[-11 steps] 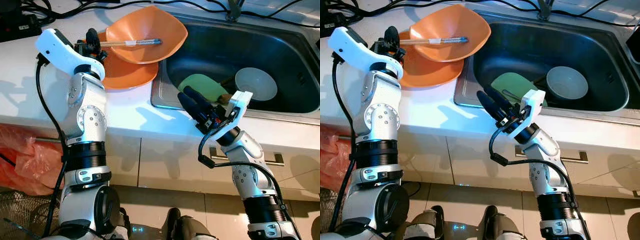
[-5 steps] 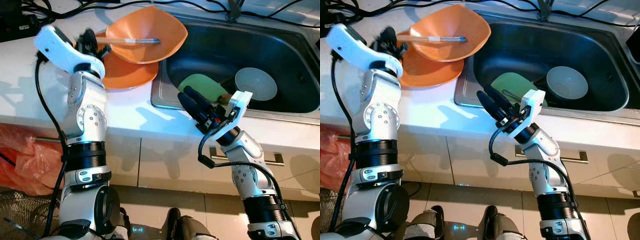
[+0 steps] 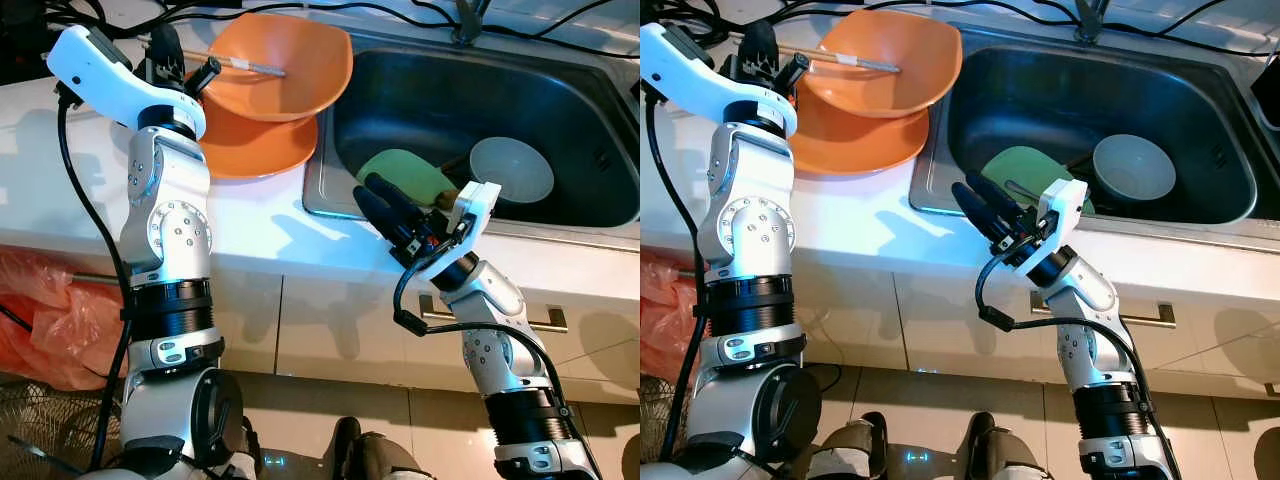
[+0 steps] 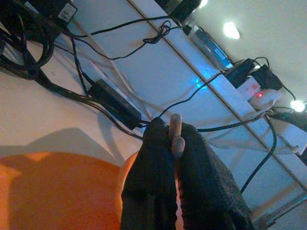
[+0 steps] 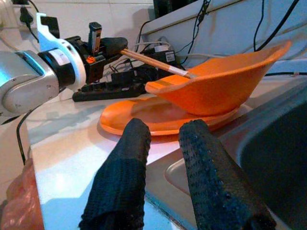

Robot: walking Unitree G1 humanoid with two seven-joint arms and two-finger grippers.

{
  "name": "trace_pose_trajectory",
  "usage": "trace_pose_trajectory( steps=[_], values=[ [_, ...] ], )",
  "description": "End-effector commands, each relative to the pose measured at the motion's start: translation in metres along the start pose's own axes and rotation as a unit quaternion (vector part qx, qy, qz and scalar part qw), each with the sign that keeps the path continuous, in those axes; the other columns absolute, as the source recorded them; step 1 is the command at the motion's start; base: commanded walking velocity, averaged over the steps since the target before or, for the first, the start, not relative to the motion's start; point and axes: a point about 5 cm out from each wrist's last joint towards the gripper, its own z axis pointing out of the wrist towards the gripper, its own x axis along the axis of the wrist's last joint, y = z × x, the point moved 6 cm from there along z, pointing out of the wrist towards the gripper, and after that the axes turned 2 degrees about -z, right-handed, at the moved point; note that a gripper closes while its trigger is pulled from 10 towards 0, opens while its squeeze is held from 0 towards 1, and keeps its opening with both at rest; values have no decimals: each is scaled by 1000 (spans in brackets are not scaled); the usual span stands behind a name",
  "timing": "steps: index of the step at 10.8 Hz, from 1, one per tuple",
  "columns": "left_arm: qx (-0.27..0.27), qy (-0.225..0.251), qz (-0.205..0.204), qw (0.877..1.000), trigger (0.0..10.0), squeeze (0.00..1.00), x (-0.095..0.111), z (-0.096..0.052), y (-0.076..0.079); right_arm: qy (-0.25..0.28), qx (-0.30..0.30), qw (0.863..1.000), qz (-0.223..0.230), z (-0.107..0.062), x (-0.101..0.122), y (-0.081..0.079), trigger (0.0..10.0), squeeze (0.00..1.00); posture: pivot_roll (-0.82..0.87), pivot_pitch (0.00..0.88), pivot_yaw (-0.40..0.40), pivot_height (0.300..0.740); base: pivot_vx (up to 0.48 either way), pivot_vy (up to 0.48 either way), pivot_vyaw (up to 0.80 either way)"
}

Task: Kitchen organization

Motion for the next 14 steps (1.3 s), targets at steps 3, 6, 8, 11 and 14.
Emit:
trace_pose_trajectory(
  steps=[3, 6, 8, 11, 14],
  values=[
    [-43, 22, -30, 998, 0, 0, 12, -5, 17, -23, -3, 1000, 14, -5, -14, 1, 10000, 0, 215, 187, -97, 740, 0, 0, 0],
    [-102, 35, -77, 991, 0, 0, 23, -12, 39, -23, -2, 1000, 13, -4, -14, 1, 10000, 0, 215, 190, -101, 740, 0, 0, 0],
    [-177, 22, -107, 978, 0, 0, 21, -24, 67, -23, -4, 1000, 12, -5, -13, 2, 10000, 0, 213, 192, -100, 740, 0, 0, 0],
    [-222, -42, -118, 967, 10000, 0, -12, -42, 86, -25, -12, 1000, 9, -4, -14, 5, 10000, 0, 214, 193, -102, 740, 0, 0, 0],
    [-234, -80, -116, 962, 10000, 0, -32, -53, 88, -24, -26, 999, 5, -5, -13, 9, 10000, 0, 212, 194, -98, 740, 0, 0, 0]
  ],
)
